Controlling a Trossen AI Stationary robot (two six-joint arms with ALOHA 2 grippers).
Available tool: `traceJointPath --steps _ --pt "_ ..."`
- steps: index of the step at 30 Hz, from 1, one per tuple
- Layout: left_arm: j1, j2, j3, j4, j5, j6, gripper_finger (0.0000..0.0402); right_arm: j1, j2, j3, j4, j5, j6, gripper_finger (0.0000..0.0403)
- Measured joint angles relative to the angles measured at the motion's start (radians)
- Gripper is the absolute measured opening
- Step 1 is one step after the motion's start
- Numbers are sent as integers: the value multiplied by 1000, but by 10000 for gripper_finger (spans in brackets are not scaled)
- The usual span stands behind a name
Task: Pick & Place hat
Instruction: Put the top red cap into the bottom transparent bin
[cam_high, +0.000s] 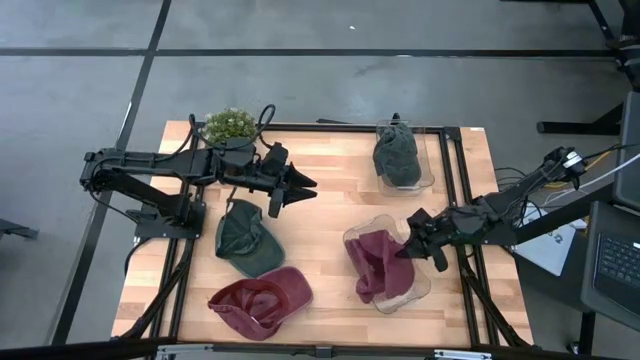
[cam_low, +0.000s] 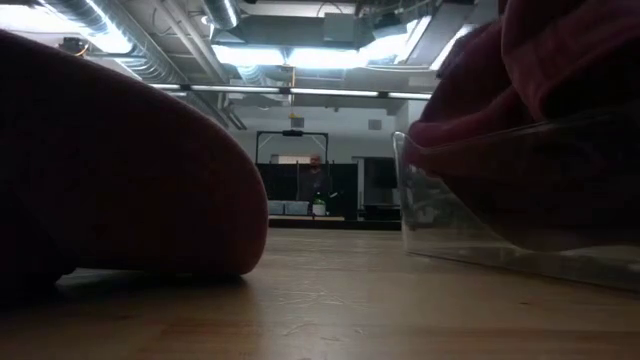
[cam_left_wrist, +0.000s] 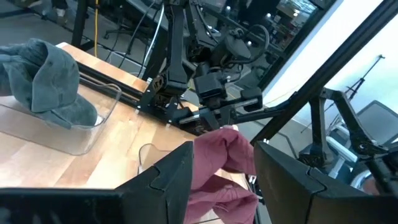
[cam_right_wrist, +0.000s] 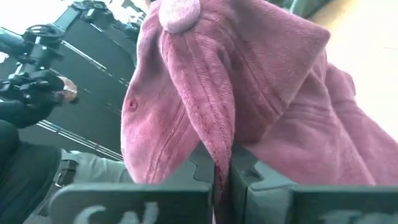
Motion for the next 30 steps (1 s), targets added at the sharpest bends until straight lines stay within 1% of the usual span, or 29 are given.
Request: traceJointPath --steps 7,14,19,23,30 --pt "-2 0 0 0 -6 -23 163 -1 -111 0 -199 70 2 10" --pt "-2 0 0 0 -6 -31 162 -1 -171 14 -300 71 -12 10" --pt "-2 0 0 0 -12 -39 160 -1 -163 31 -324 55 -49 10" --pt "-2 0 0 0 -27 -39 159 0 -126 31 -357 44 -91 10" --pt "-2 0 0 -2 -37 -14 159 -1 -44 31 -300 52 -201 10"
